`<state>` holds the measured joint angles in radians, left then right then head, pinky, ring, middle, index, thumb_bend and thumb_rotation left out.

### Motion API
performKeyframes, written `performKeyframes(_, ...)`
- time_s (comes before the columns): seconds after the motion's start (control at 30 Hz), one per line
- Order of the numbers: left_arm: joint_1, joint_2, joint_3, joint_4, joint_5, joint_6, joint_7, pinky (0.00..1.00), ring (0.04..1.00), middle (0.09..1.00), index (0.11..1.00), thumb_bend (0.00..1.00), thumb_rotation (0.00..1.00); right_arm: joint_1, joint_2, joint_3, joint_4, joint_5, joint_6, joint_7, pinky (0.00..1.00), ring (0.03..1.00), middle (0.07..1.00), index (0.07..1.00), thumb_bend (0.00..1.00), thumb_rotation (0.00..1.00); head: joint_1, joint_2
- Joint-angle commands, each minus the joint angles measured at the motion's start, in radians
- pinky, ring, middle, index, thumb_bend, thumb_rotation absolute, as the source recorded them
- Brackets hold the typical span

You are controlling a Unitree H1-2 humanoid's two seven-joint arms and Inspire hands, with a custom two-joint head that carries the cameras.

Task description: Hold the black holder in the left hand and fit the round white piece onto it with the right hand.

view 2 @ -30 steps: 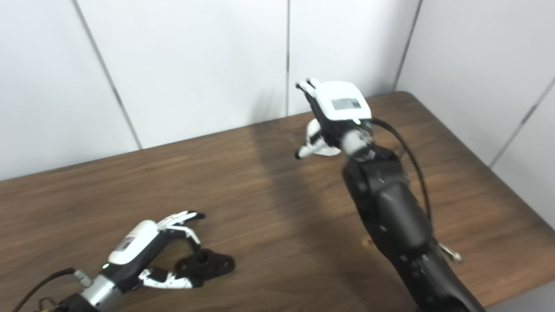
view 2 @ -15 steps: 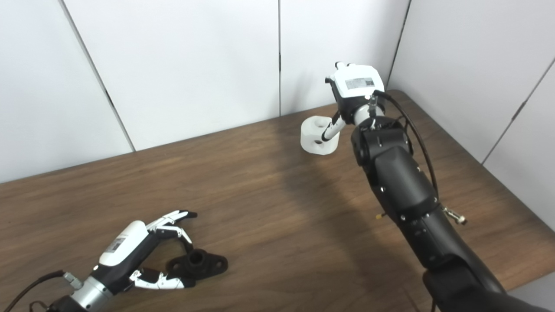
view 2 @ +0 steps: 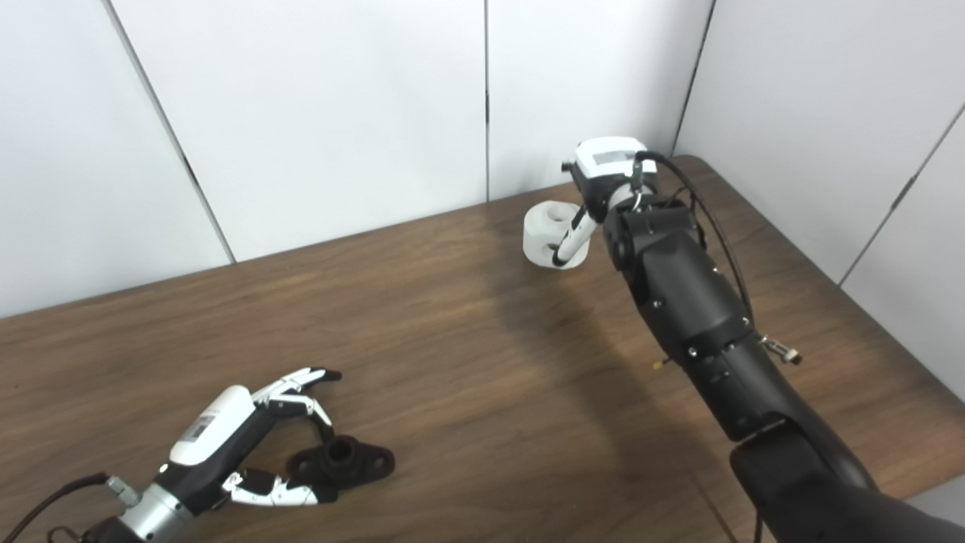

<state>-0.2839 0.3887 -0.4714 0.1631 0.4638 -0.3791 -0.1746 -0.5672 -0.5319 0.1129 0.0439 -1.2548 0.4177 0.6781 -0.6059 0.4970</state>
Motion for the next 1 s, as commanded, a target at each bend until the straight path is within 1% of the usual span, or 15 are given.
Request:
performKeyframes(0.0, 0.051, 0.04, -0.021, 0.029, 0.018, 0.039, -0.092, 0.83, 0.925, 0.899, 0.486, 0.52, 0.05, -0.061, -0.029, -0.005, -0.002, 0.012, 0.007, -0.042, 0.91, 0.989, 0.994, 0.878, 1.0, 0.39, 0.005, 0.0)
performKeyframes(0.3, 0.059, 0.041, -0.02, 0.019, 0.013, 0.039, -0.093, 0.82, 0.923, 0.898, 0.485, 0.52, 0.05, -0.08, -0.023, 0.024, 0.078, 0.061, 0.024, -0.078, 0.96, 1.0, 0.995, 0.87, 0.99, 0.39, 0.015, 0.002)
performKeyframes(0.43, 0.06, 0.039, -0.021, 0.027, 0.004, 0.031, -0.09, 0.82, 0.921, 0.897, 0.485, 0.52, 0.05, -0.089, -0.024, 0.046, 0.112, 0.068, 0.032, -0.09, 0.95, 0.989, 0.973, 0.833, 0.97, 0.39, 0.016, -0.001)
performKeyframes(0.6, 0.064, 0.038, -0.024, 0.032, 0.009, 0.02, -0.083, 0.81, 0.918, 0.895, 0.485, 0.52, 0.05, -0.096, -0.021, 0.058, 0.148, 0.08, 0.043, -0.104, 0.96, 0.986, 0.957, 0.831, 0.96, 0.39, 0.017, -0.002)
performKeyframes(0.8, 0.07, 0.04, -0.023, 0.025, 0.007, 0.024, -0.089, 0.82, 0.923, 0.895, 0.485, 0.52, 0.05, -0.1, -0.02, 0.064, 0.199, 0.106, 0.045, -0.16, 0.96, 0.974, 0.942, 0.836, 0.93, 0.36, 0.024, 0.0)
performKeyframes(0.97, 0.075, 0.043, -0.024, 0.013, 0.008, 0.031, -0.096, 0.82, 0.922, 0.897, 0.485, 0.52, 0.05, -0.097, -0.017, 0.07, 0.234, 0.143, 0.039, -0.221, 0.95, 0.958, 0.931, 0.828, 0.92, 0.34, 0.026, 0.006)
